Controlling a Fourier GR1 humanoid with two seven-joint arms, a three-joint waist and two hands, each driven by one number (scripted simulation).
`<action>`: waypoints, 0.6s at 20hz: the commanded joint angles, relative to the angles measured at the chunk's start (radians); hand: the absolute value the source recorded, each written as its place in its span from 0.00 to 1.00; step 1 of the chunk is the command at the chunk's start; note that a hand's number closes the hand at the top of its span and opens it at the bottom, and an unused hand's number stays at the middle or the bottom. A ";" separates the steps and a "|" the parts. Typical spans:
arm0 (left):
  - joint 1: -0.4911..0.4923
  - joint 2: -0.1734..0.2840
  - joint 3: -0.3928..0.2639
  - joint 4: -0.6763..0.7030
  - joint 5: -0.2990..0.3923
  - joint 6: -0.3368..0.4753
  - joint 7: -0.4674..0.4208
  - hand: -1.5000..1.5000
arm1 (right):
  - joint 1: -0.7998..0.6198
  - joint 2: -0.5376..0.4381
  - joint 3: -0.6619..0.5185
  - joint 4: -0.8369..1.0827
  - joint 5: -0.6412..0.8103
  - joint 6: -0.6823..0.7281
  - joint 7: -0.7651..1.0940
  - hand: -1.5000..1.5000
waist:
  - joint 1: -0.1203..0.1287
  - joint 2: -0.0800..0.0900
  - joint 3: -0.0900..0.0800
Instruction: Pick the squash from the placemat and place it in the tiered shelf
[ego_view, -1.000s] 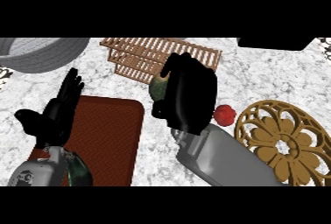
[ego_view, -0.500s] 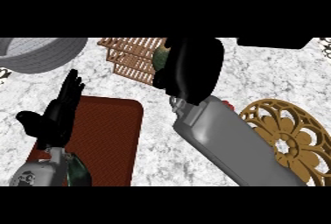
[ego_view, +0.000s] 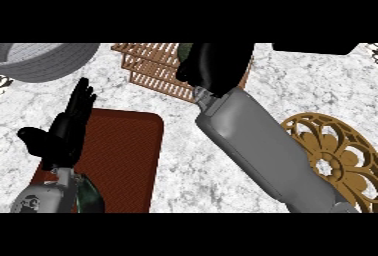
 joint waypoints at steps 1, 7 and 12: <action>0.000 0.019 0.010 -0.043 0.006 -0.009 0.019 0.50 | -0.053 0.012 -0.030 0.090 0.016 -0.139 0.252 1.00 | 0.006 0.003 0.002; -0.029 0.004 0.015 -0.012 0.013 -0.004 0.028 0.50 | -0.050 0.012 -0.007 0.180 0.034 -0.254 0.218 1.00 | -0.013 0.007 0.002; -0.024 0.005 0.018 0.022 0.009 -0.016 -0.012 0.50 | -0.085 0.012 -0.027 0.289 0.004 -0.314 0.196 1.00 | -0.006 0.014 0.001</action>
